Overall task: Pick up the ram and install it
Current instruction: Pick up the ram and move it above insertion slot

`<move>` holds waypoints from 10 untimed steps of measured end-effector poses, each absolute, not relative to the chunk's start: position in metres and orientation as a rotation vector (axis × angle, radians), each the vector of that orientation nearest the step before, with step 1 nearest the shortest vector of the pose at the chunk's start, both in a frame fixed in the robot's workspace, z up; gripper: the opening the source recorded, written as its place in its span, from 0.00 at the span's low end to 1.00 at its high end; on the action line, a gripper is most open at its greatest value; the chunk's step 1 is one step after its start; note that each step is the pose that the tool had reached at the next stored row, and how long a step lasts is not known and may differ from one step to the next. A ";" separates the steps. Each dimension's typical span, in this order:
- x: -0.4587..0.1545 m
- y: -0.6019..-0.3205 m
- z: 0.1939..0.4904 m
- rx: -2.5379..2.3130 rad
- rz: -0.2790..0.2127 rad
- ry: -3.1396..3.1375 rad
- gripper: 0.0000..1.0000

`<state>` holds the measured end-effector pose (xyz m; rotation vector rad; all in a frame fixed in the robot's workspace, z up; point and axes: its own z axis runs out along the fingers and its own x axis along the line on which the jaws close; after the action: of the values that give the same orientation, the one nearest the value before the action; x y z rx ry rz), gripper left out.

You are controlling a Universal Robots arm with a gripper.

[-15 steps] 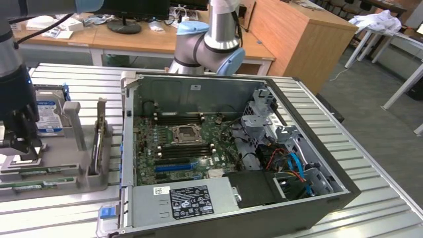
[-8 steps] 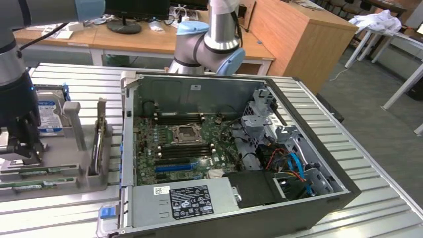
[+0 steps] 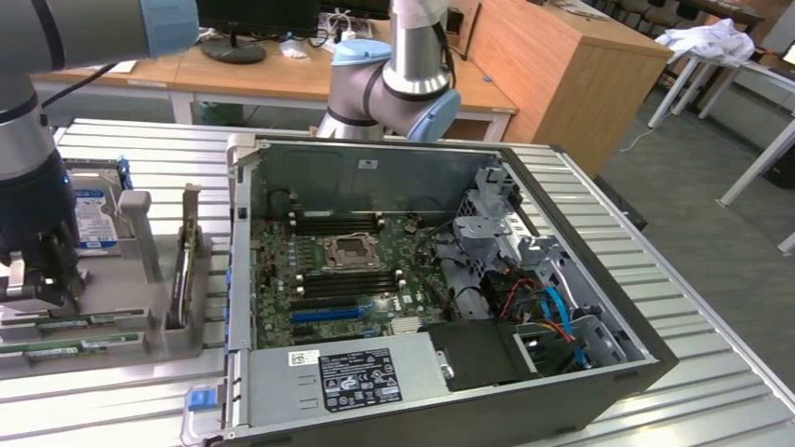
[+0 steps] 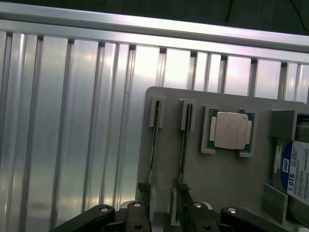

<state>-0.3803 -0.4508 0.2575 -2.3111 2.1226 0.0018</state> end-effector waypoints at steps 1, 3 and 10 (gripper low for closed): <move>-0.380 -0.451 0.256 -2.319 0.003 2.115 0.35; -0.380 -0.452 0.252 -2.339 0.004 2.093 0.35; -0.380 -0.456 0.239 -2.394 0.014 2.040 0.35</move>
<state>-0.3803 -0.4563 0.2394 -2.3937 2.0396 0.0135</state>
